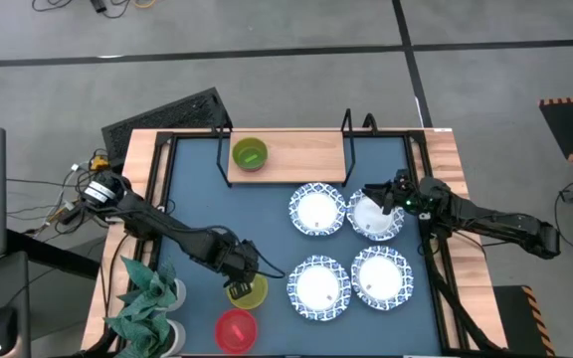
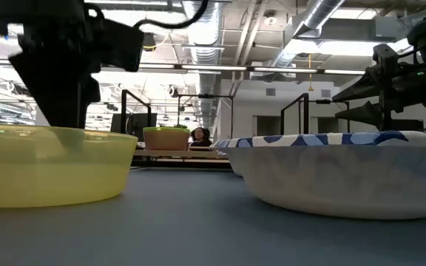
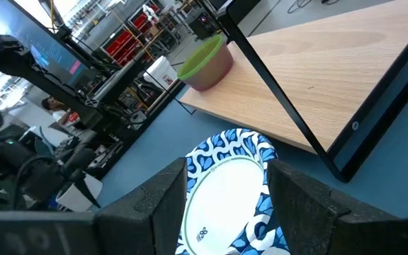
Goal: Place and stack bowls onto a shelf
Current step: Stack the yellow transparent bowl into the green transparent bowl on the shelf
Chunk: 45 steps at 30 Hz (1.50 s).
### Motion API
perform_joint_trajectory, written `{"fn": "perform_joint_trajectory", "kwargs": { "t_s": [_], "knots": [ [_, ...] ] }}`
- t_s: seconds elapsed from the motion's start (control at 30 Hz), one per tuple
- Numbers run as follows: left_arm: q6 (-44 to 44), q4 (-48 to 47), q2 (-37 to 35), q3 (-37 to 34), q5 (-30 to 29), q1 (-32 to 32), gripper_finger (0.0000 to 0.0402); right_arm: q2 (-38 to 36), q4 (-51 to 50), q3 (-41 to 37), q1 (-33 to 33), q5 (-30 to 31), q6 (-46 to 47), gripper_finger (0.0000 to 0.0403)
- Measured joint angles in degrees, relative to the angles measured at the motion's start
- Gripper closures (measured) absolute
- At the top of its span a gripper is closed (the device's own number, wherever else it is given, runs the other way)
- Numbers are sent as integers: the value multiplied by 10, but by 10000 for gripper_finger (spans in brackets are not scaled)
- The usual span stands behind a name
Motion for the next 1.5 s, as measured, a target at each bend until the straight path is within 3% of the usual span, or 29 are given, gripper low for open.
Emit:
{"fn": "perform_joint_trajectory", "kwargs": {
  "t_s": [0.27,0.57,0.9,1.07,1.5],
  "knots": [
    [4,44,0,-42,34,15,252,0,0,0,0,0,4,183],
    [30,43,0,-42,18,53,393,0,0,0,0,0,6,183],
    [37,40,0,-42,8,120,401,0,0,0,0,2,21,183],
    [37,41,0,-41,35,142,401,0,0,0,0,2,22,183],
    [104,-26,0,53,71,190,401,0,0,0,0,2,24,183]
  ]
}}
